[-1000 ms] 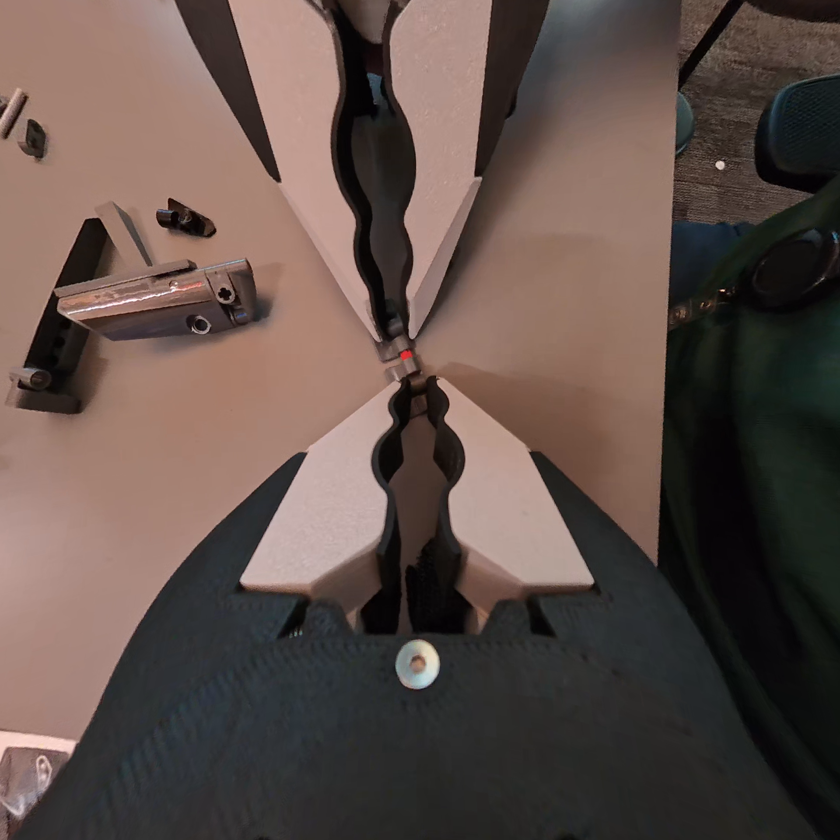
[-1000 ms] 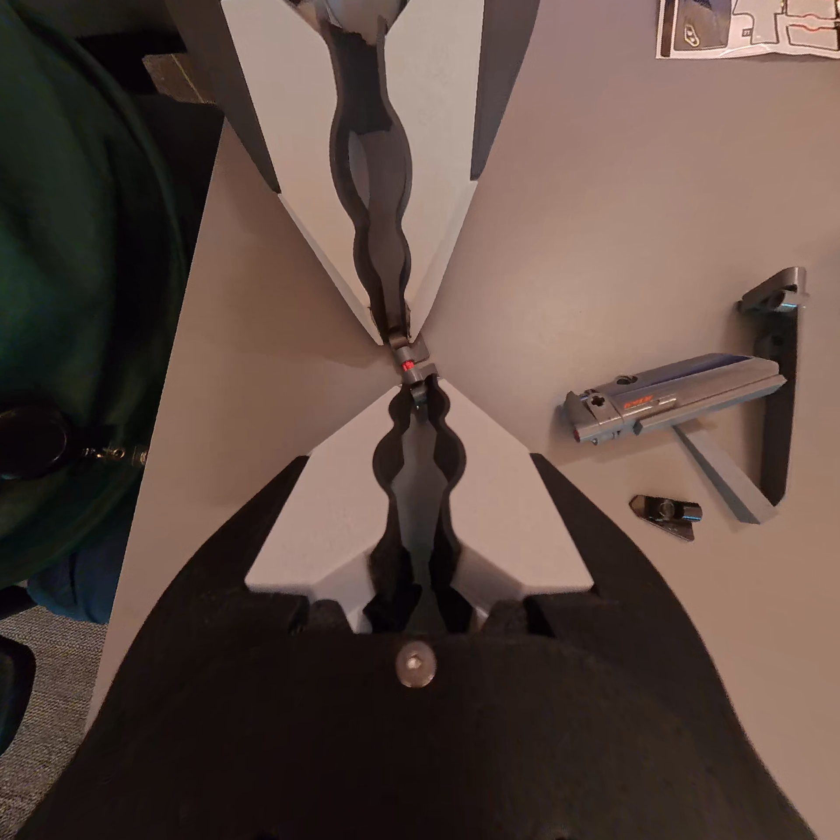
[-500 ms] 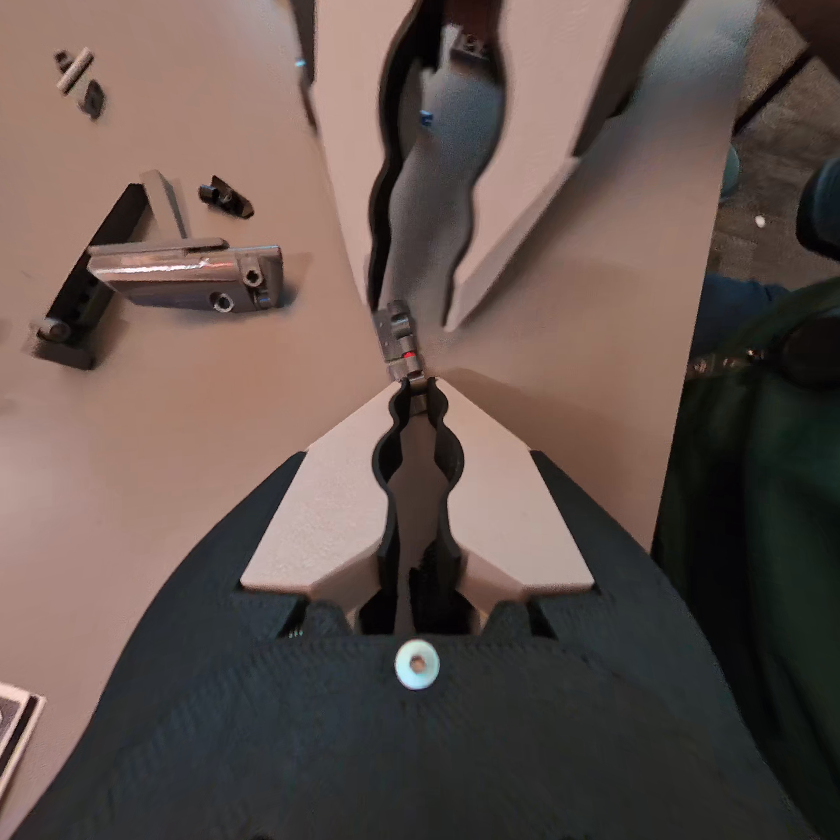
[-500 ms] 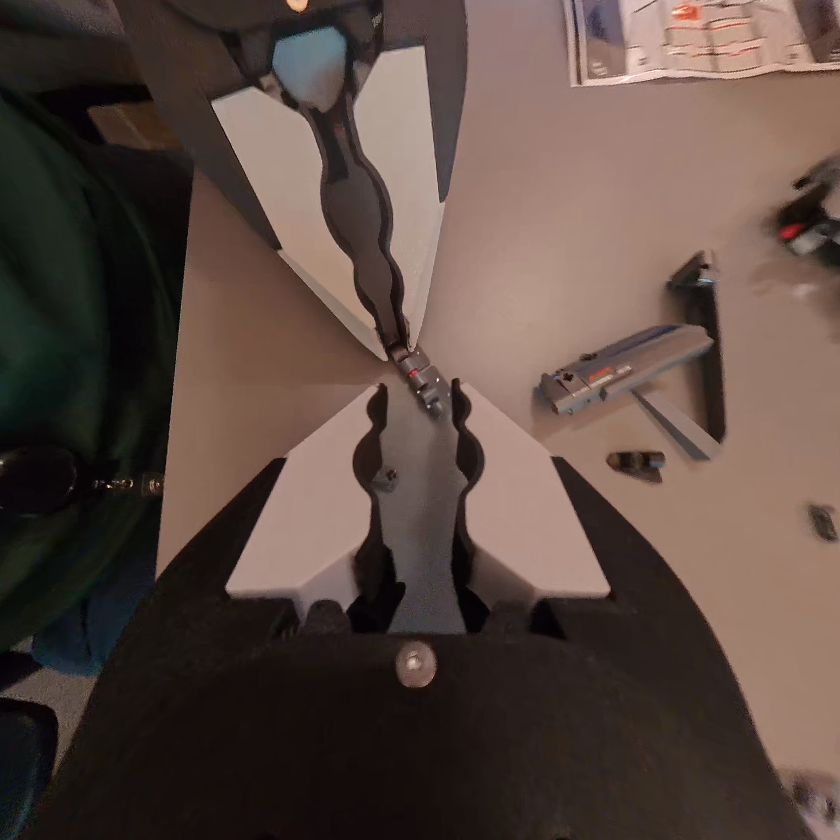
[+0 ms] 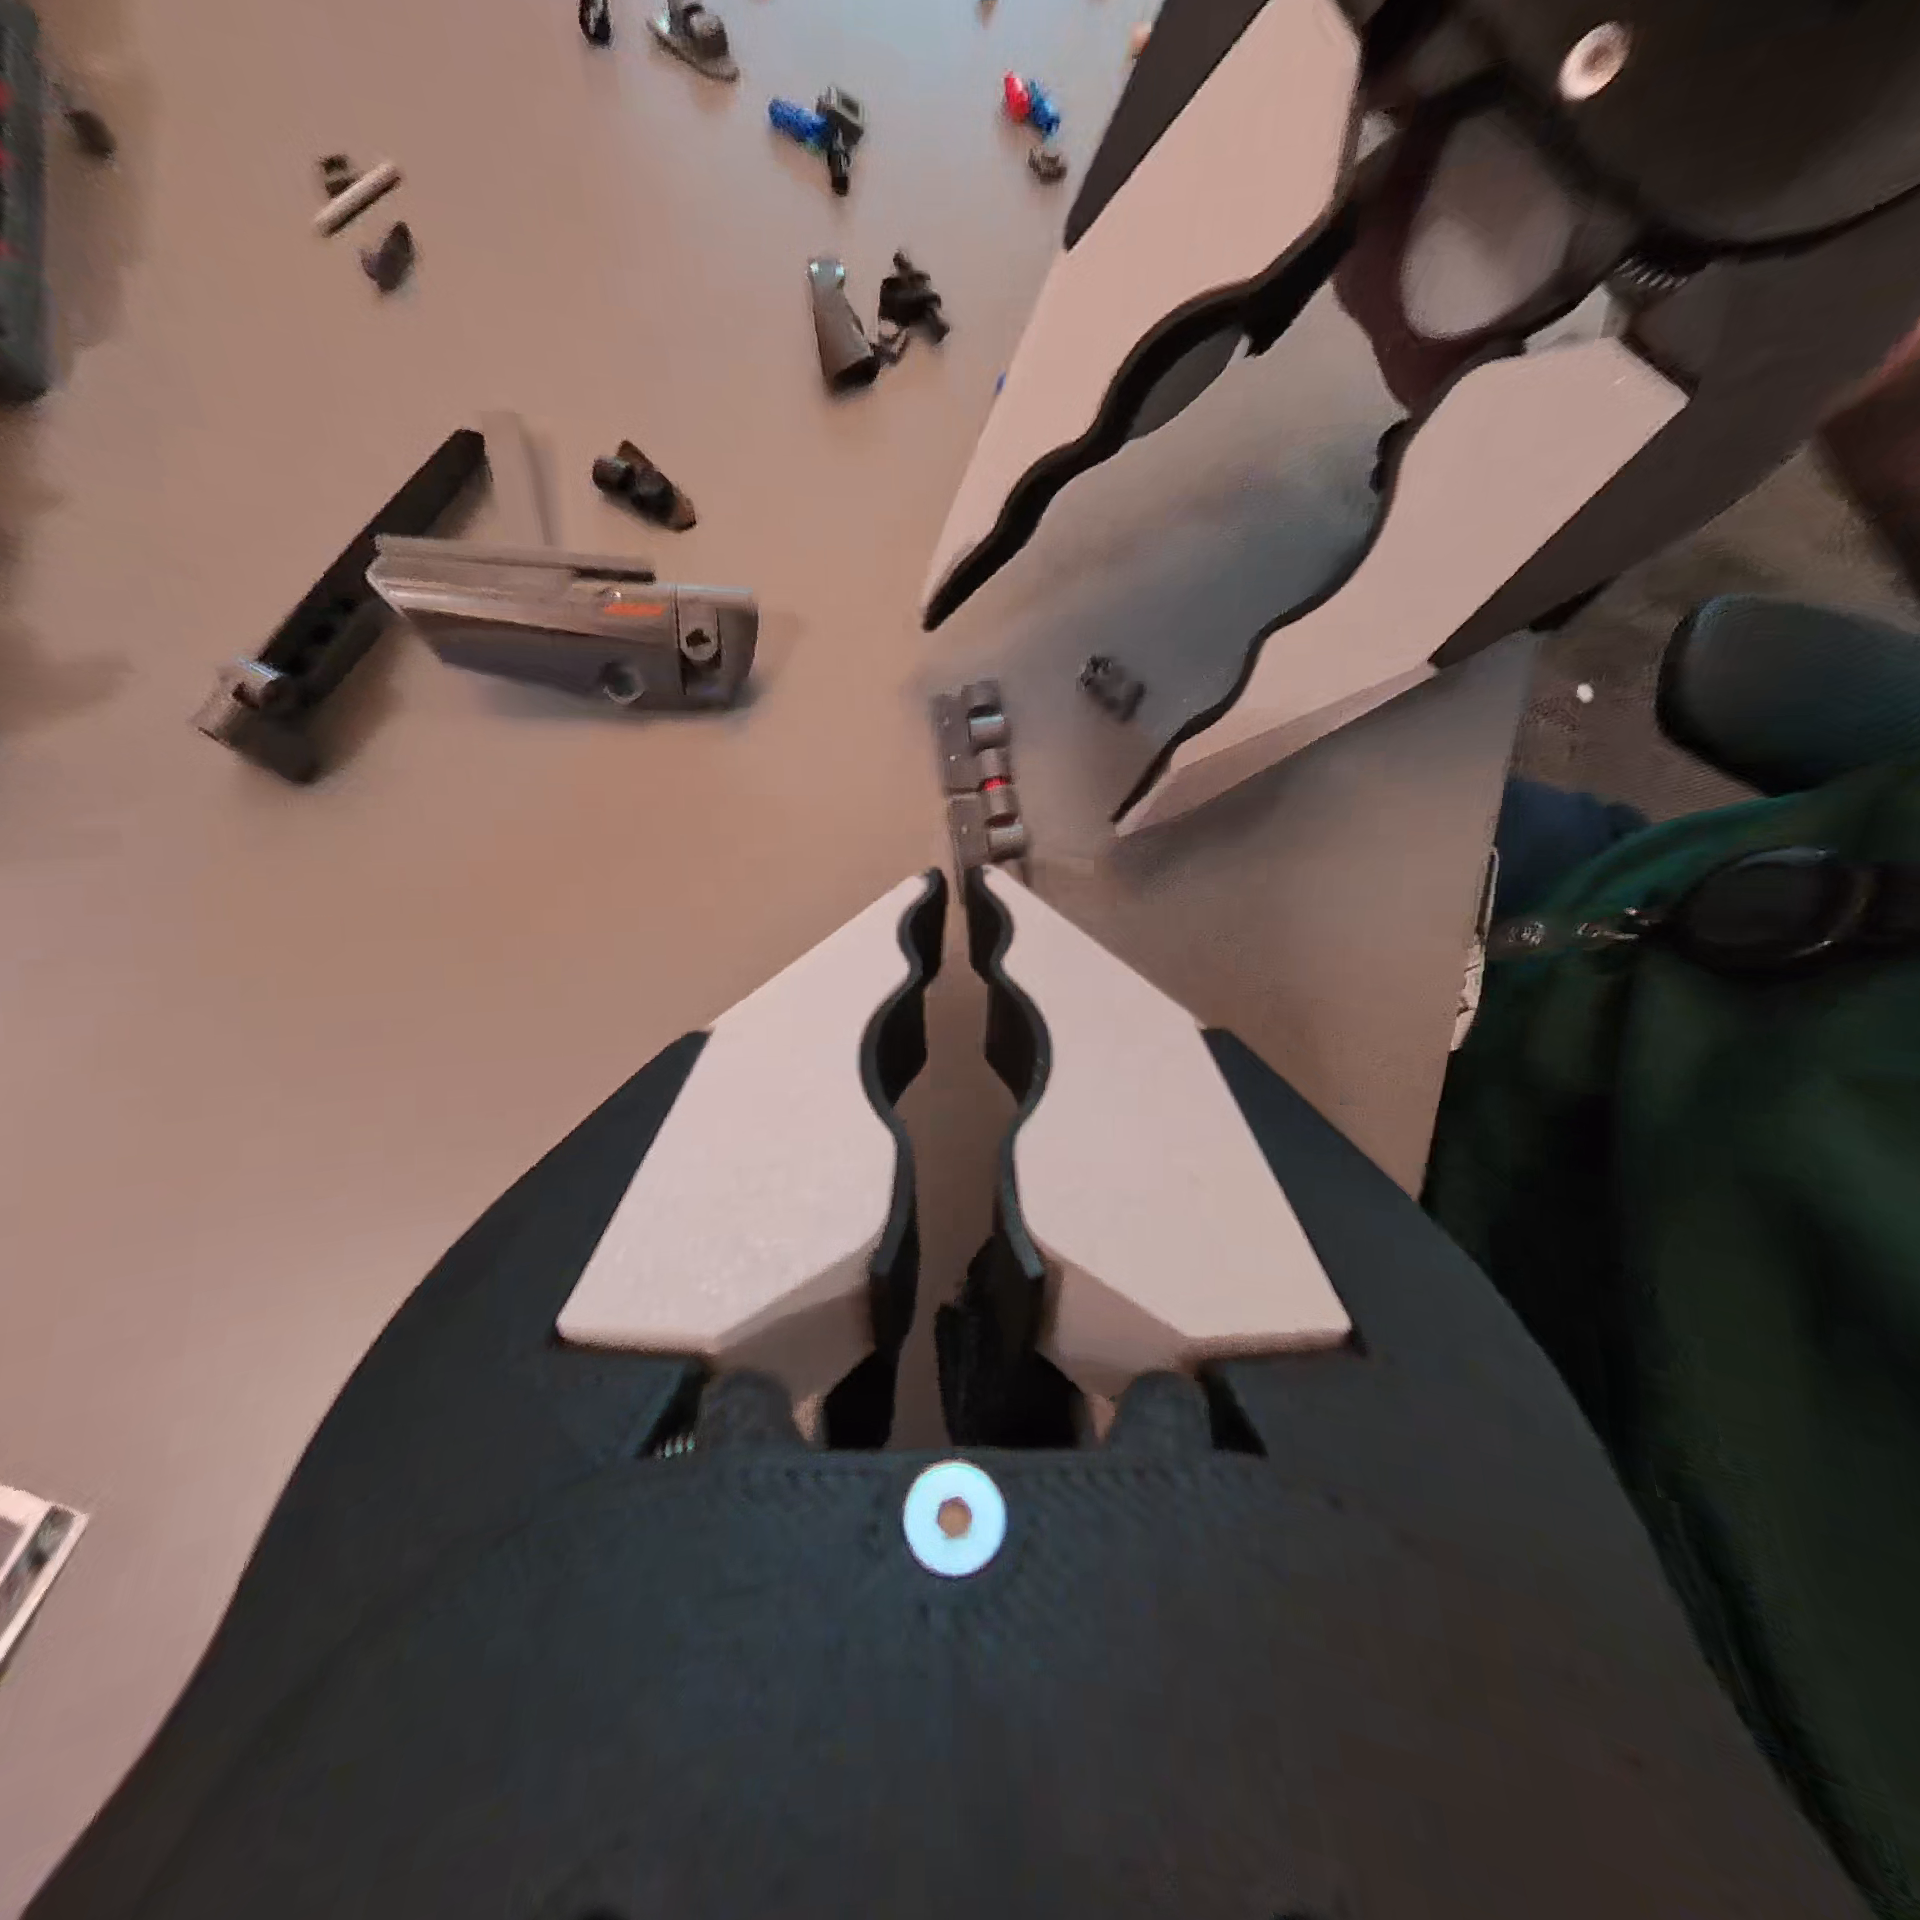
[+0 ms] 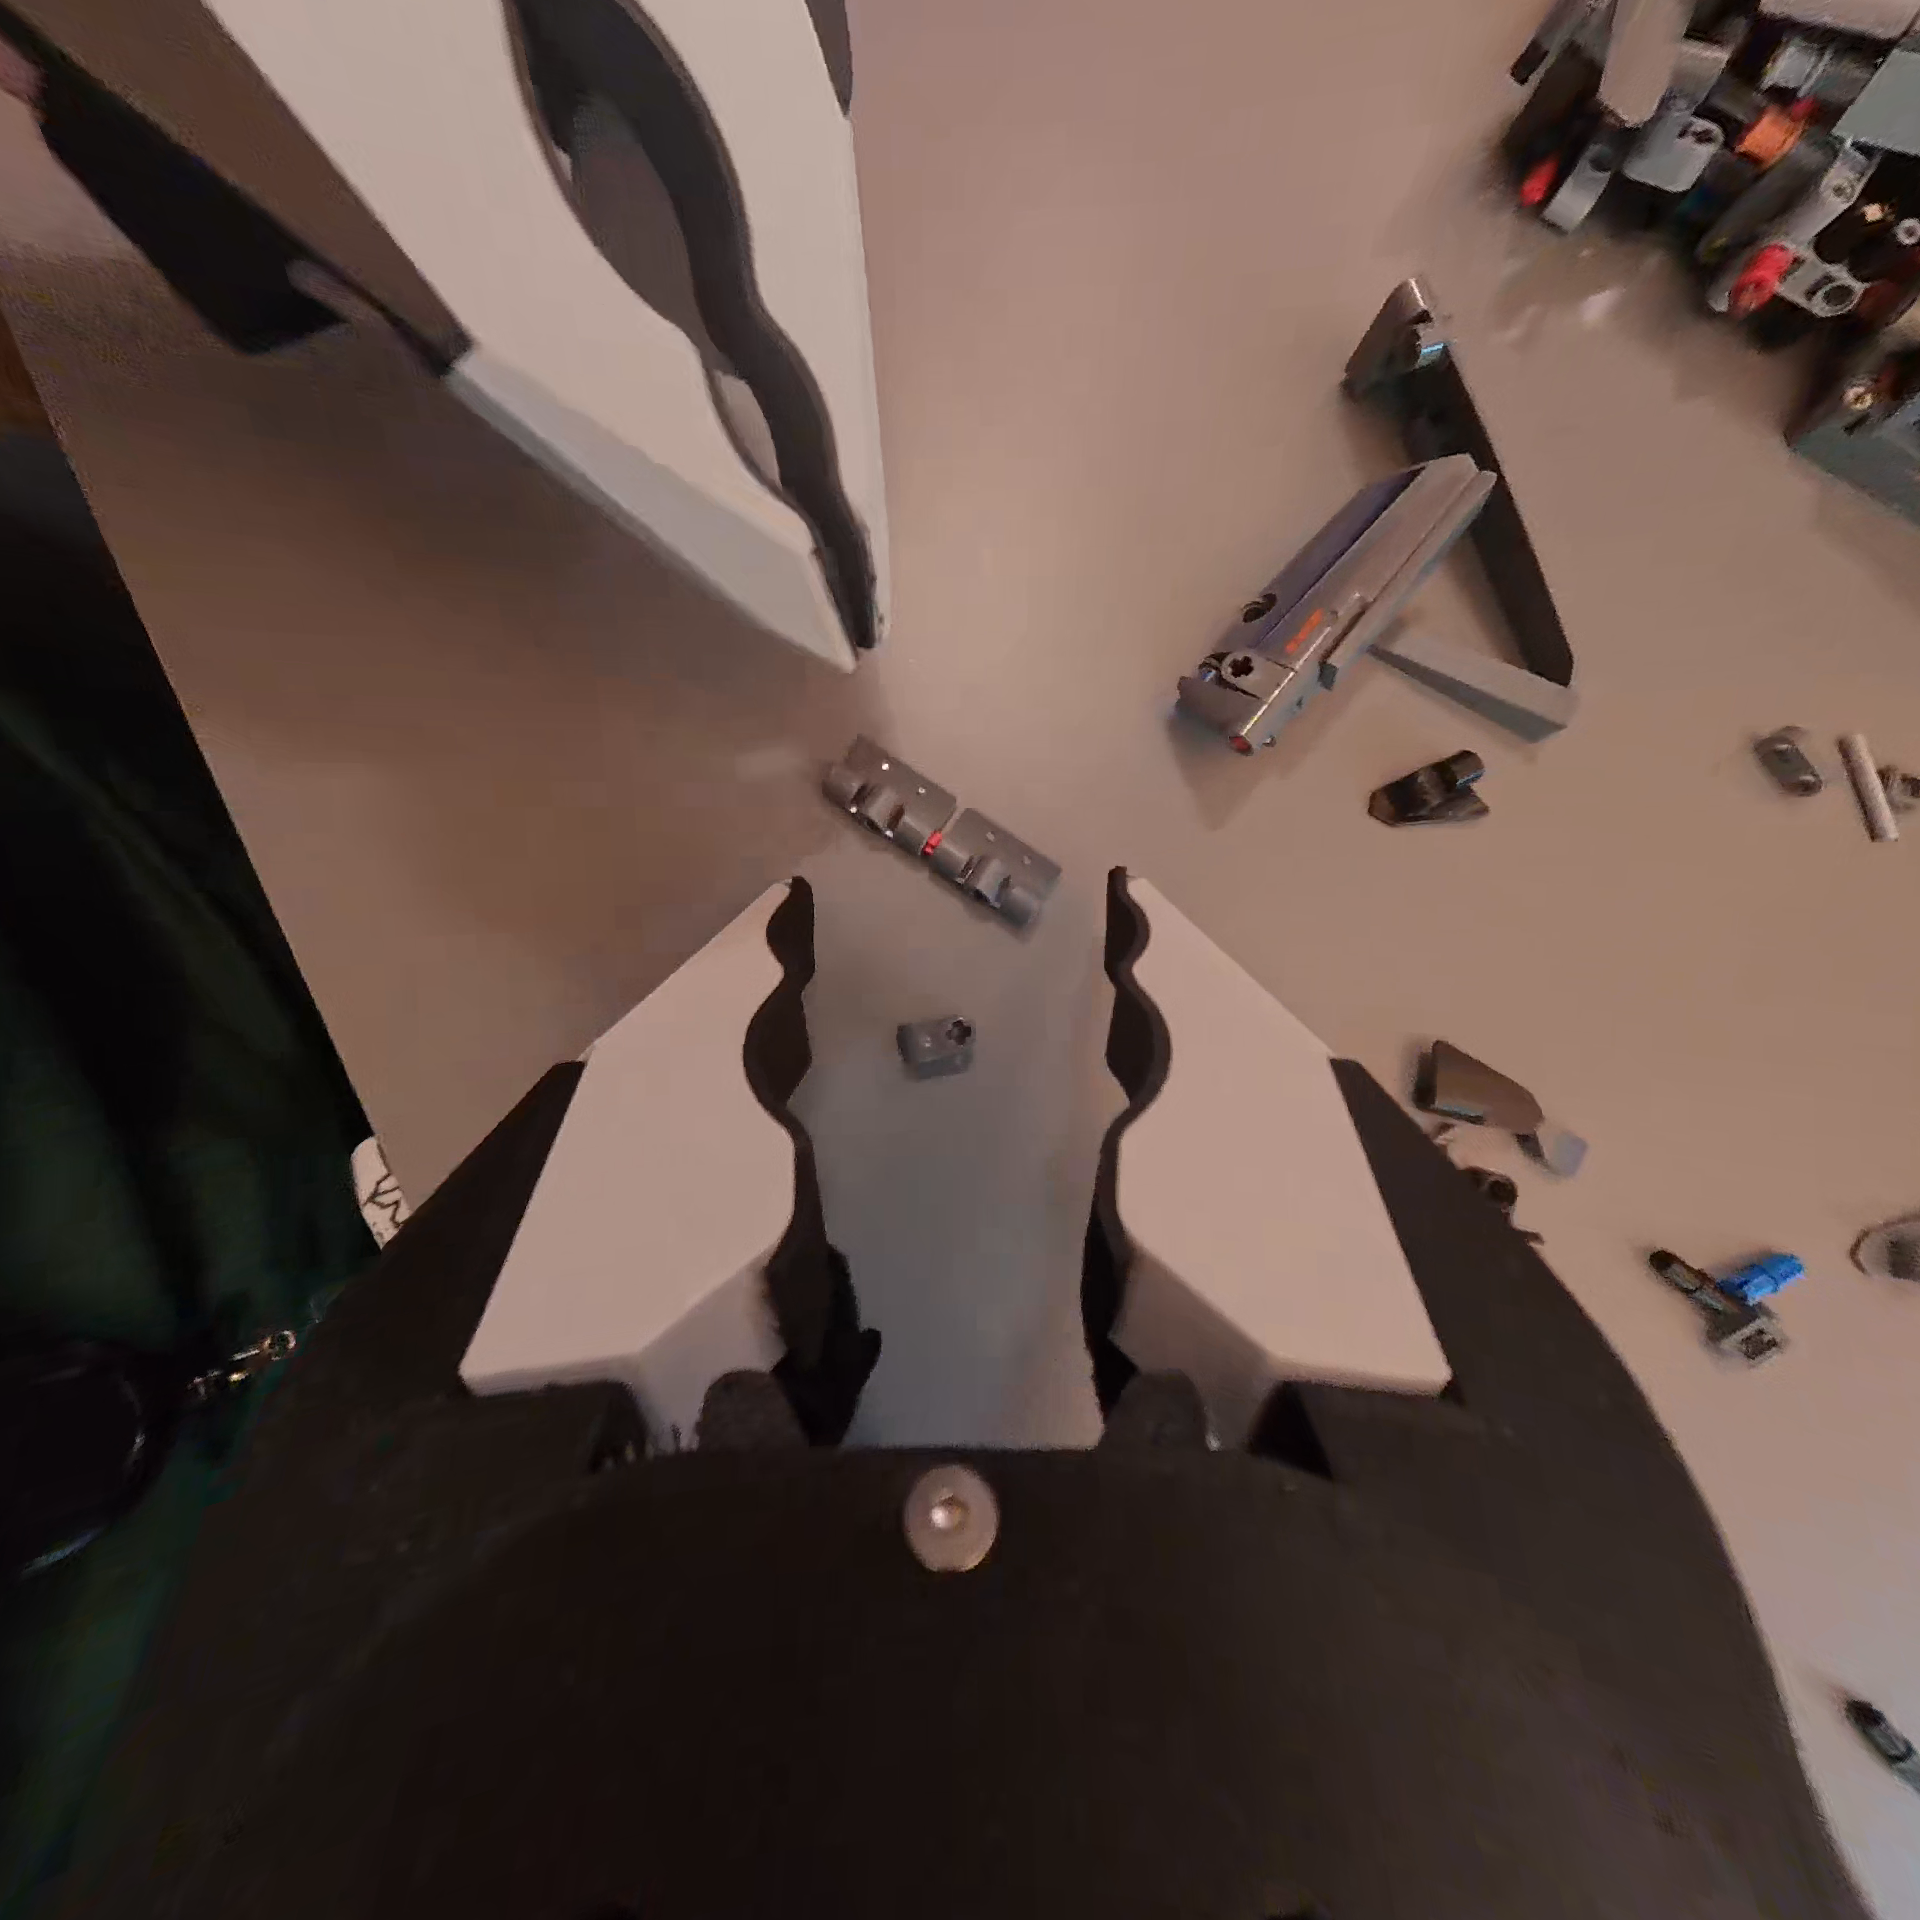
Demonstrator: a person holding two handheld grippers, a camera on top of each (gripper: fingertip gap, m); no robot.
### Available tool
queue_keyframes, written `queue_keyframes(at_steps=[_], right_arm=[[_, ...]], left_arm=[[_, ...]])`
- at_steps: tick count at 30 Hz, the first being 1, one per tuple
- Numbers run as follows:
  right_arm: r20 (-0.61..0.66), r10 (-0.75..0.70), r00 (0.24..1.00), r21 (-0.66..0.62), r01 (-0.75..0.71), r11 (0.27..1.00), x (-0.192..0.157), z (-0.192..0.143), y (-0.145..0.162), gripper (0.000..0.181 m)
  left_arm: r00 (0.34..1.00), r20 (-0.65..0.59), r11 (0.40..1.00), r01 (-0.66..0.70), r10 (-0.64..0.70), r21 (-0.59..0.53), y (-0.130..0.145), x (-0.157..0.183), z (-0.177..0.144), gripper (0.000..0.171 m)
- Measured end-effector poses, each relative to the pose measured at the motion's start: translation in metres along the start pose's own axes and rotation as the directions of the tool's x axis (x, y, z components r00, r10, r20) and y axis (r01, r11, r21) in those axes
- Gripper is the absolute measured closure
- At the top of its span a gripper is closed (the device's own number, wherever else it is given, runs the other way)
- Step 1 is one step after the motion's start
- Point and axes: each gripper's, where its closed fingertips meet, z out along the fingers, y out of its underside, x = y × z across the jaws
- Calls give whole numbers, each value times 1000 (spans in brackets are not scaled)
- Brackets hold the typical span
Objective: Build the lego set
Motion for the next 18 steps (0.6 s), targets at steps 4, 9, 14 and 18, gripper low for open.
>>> queue_keyframes(at_steps=[4,9,14,18], right_arm=[[1,58,998,-34,-58,998,-2,5,5,125],[-12,96,995,-36,-97,995,-5,10,7,123],[-14,101,995,-26,-101,995,-2,10,7,132],[-11,107,994,-17,-107,994,-2,10,7,132]], left_arm=[[1000,-19,997,5,-6,-81,12,5,16,171],[1000,-23,996,14,-16,-84,11,16,27,171],[999,-35,996,0,-3,-89,10,25,30,171],[997,-69,996,30,-36,-86,10,25,31,171]])
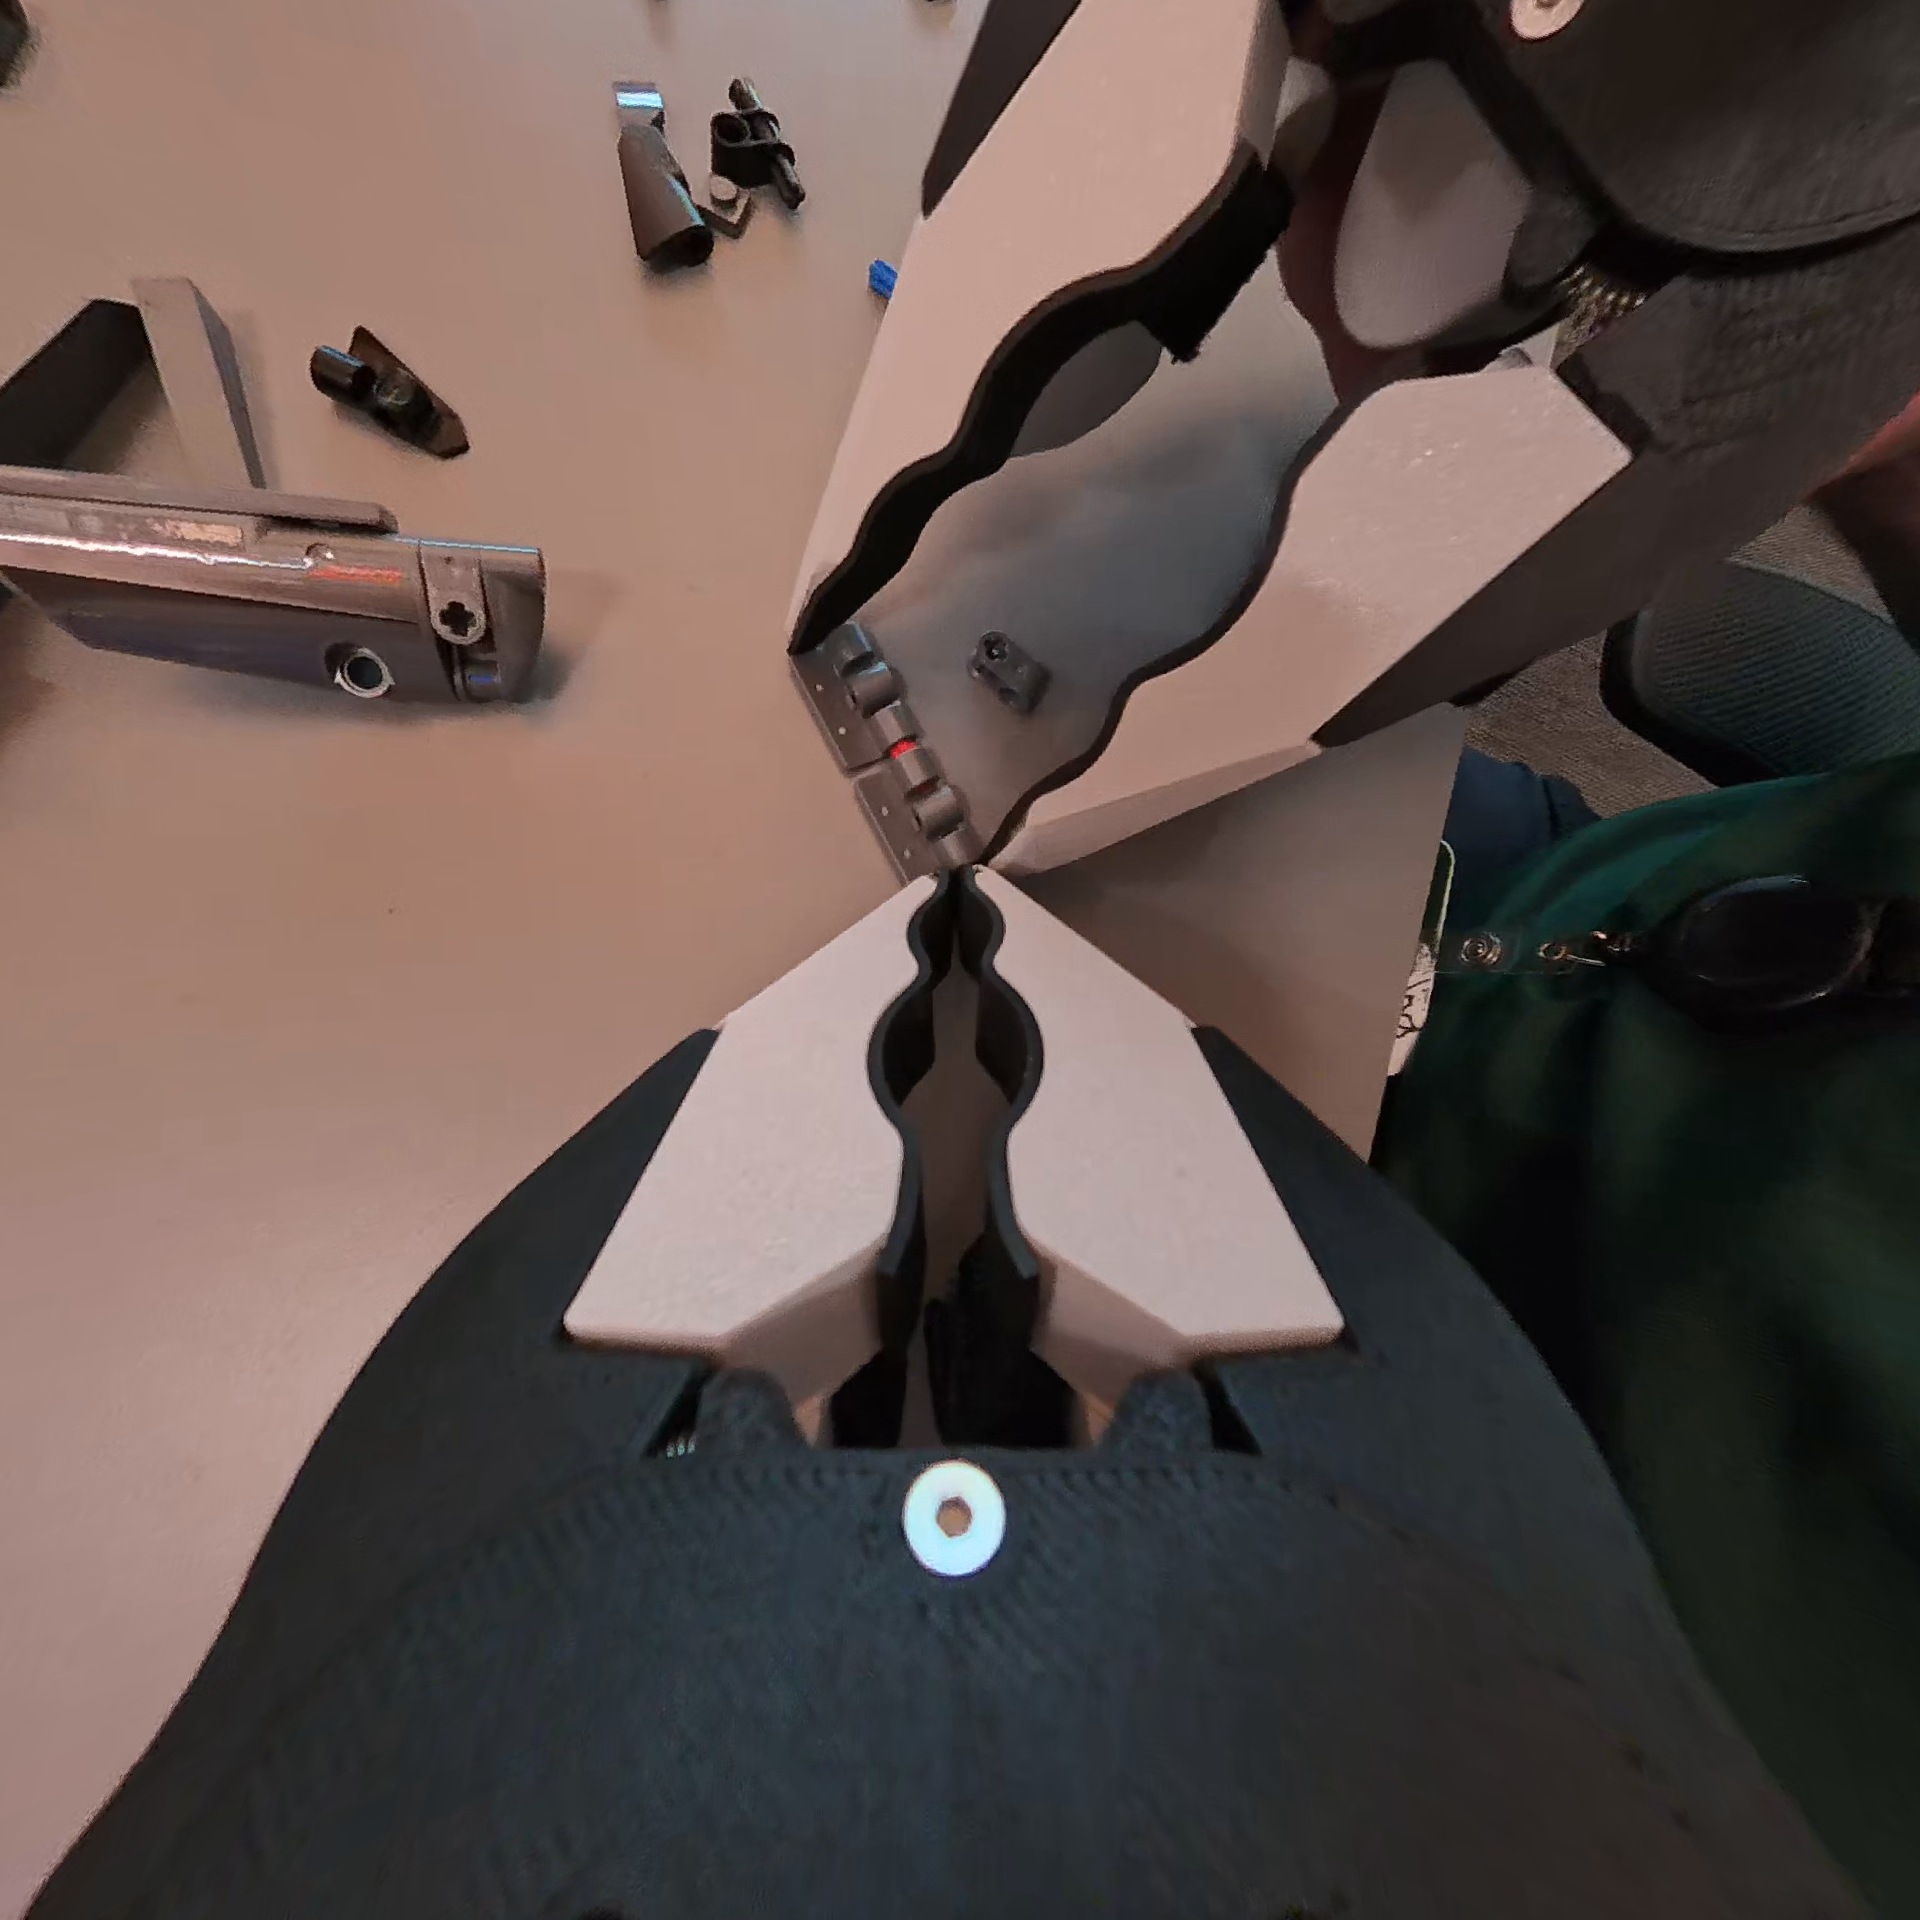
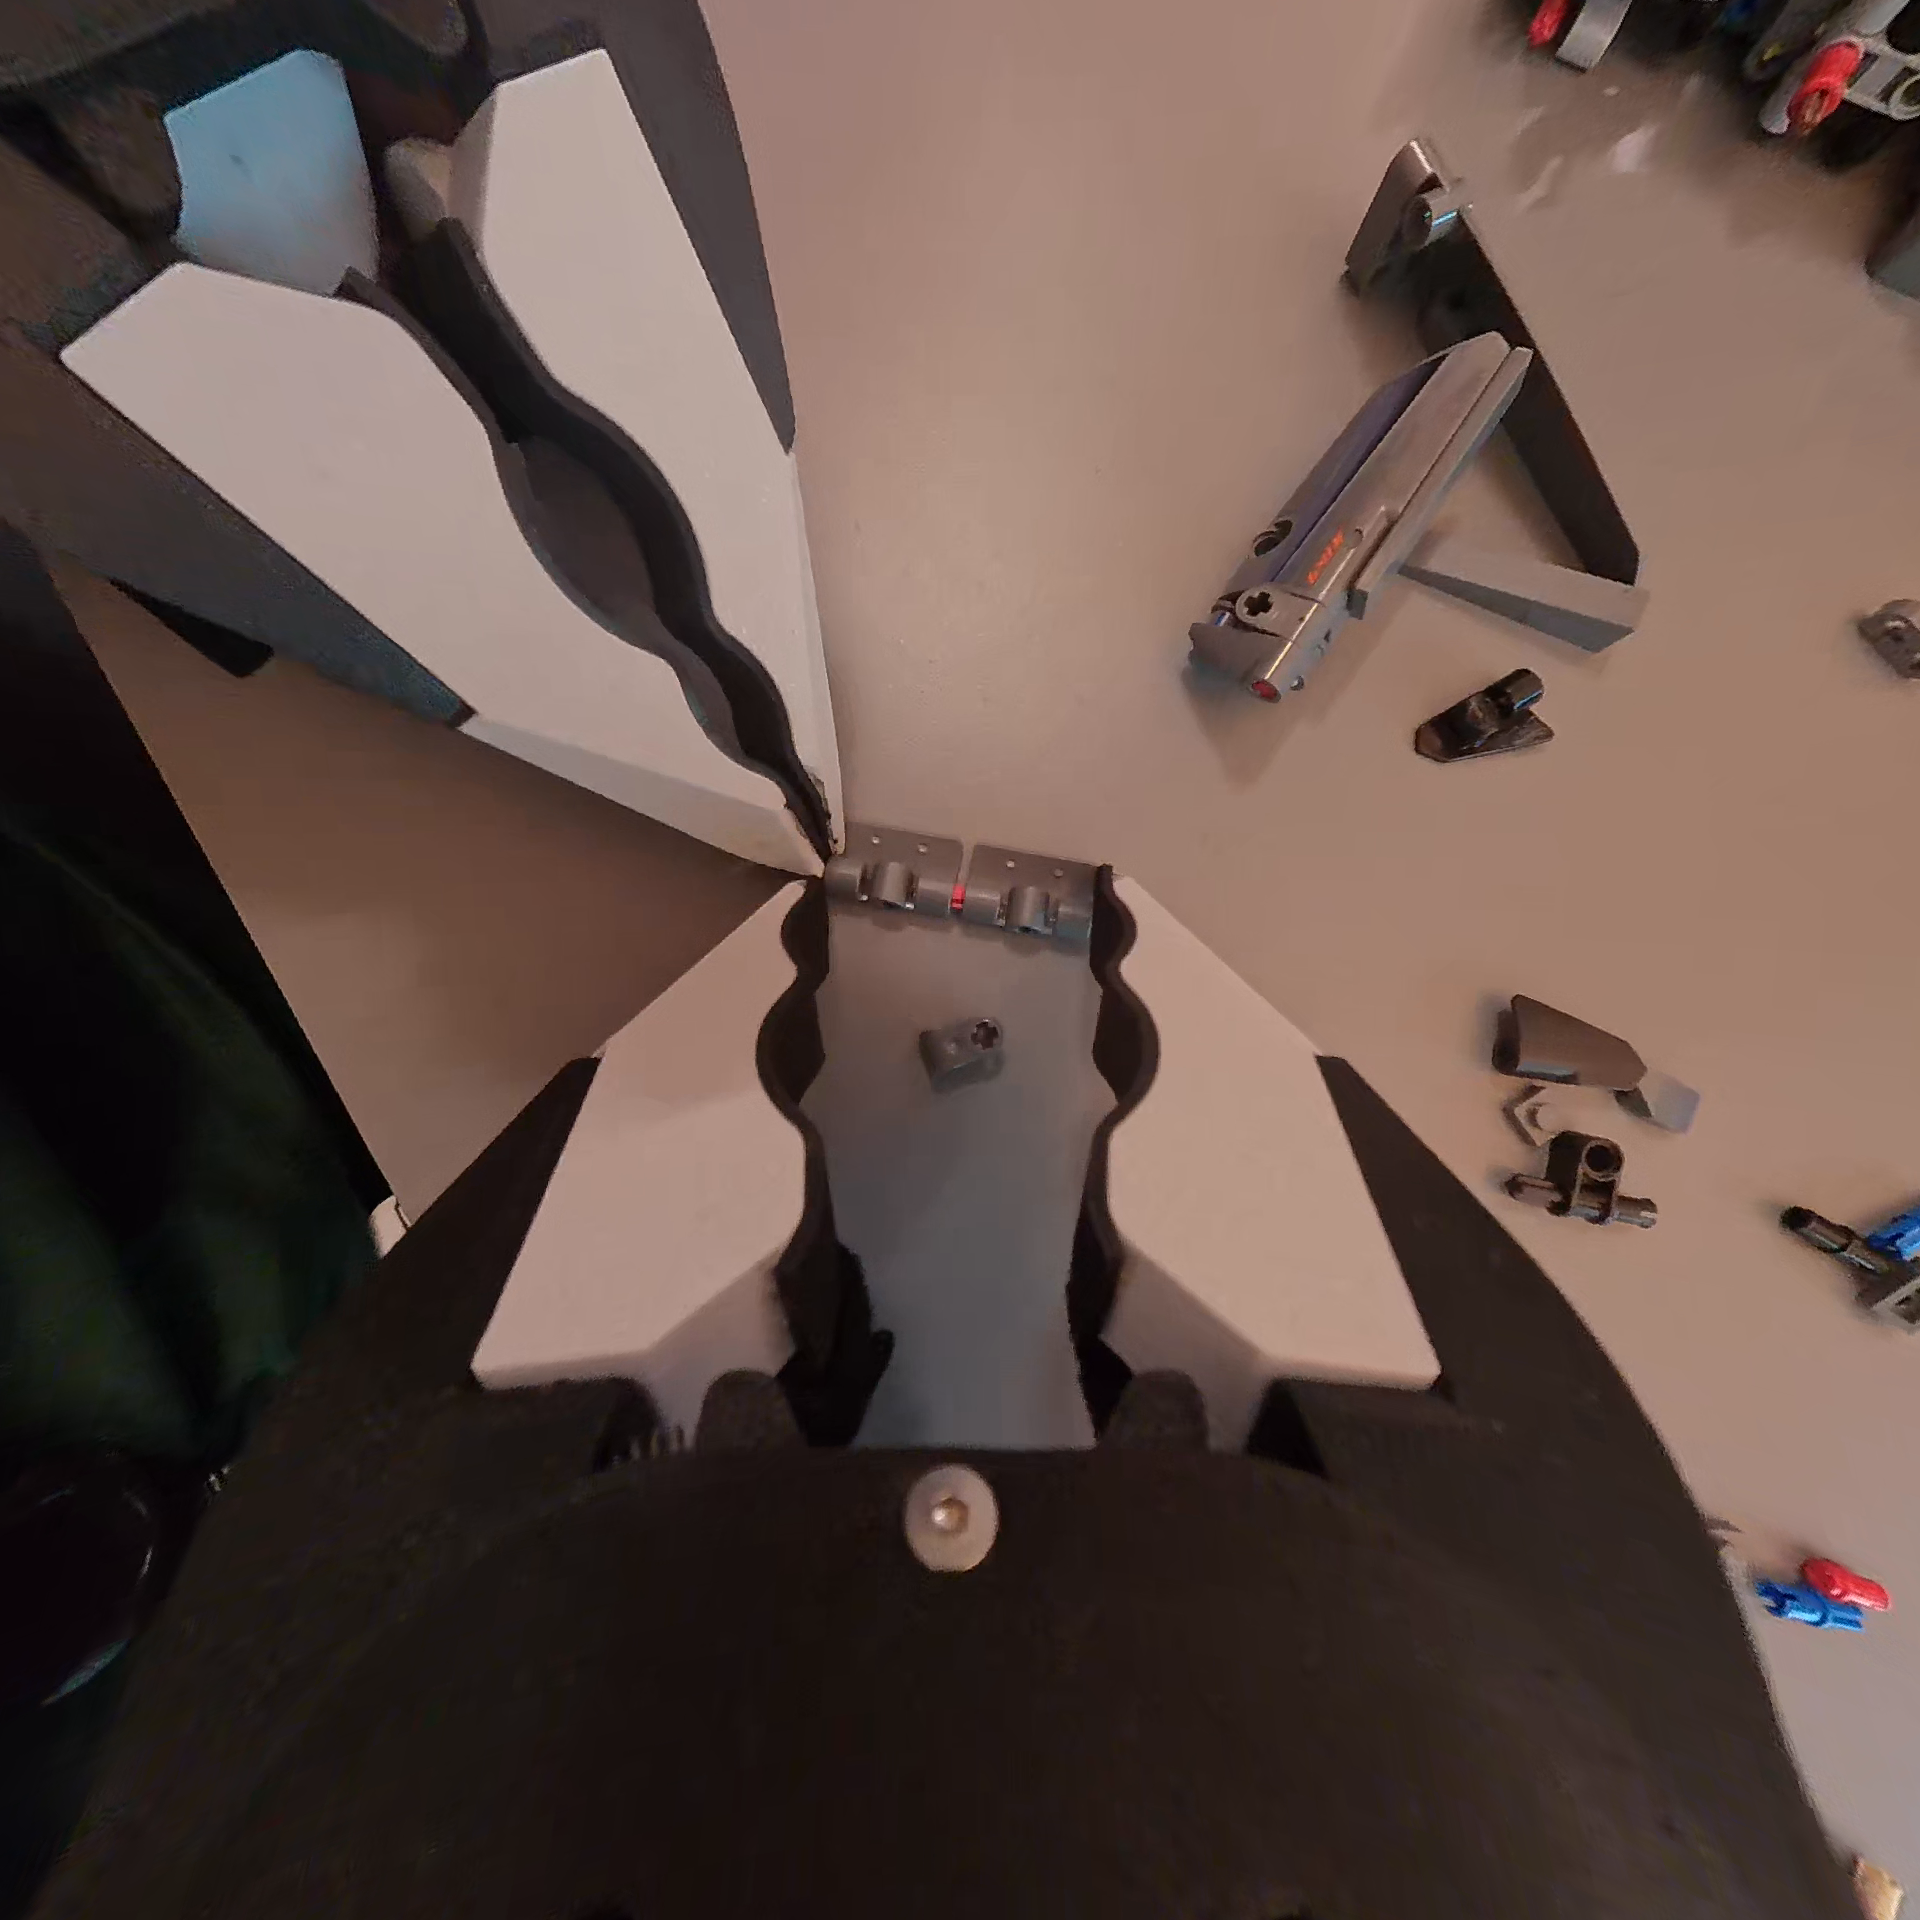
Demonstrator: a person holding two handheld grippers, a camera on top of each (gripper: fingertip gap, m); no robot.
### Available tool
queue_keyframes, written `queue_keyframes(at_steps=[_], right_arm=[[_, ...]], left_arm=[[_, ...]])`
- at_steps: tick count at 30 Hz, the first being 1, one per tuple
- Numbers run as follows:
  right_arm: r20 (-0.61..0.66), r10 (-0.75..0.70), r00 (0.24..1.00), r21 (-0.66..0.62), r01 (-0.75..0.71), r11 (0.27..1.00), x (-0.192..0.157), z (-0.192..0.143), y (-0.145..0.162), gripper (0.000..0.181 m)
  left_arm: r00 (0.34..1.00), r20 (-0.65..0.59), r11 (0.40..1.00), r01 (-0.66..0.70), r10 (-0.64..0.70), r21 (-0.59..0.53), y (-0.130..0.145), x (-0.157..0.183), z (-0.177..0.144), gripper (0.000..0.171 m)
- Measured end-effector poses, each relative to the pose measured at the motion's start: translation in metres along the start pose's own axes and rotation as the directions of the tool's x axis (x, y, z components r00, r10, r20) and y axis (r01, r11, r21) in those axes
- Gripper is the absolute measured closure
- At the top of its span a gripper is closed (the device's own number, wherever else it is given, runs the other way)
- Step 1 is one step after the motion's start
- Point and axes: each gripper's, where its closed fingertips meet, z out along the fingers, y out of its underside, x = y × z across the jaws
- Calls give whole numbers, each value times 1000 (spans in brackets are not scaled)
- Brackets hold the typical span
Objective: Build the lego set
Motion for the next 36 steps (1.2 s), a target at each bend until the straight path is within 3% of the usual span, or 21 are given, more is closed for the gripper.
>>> queue_keyframes(at_steps=[18,23,26,28,36], right_arm=[[11,-20,1000,4,20,1000,-1,0,0,137],[34,18,999,52,-20,998,0,-1,-2,135],[13,4,1000,78,-5,997,5,-13,-6,122],[3,-4,1000,101,4,995,12,-24,-8,125],[31,45,998,130,-49,990,24,-39,7,130]], left_arm=[[996,46,996,-76,78,-49,0,-1,1,171],[997,43,997,-70,71,-14,-2,-1,0,171],[997,47,998,-58,57,13,-4,-3,-6,171],[997,54,998,-59,58,29,-6,-3,-11,171],[999,47,1000,-22,21,15,-2,2,-6,147]])
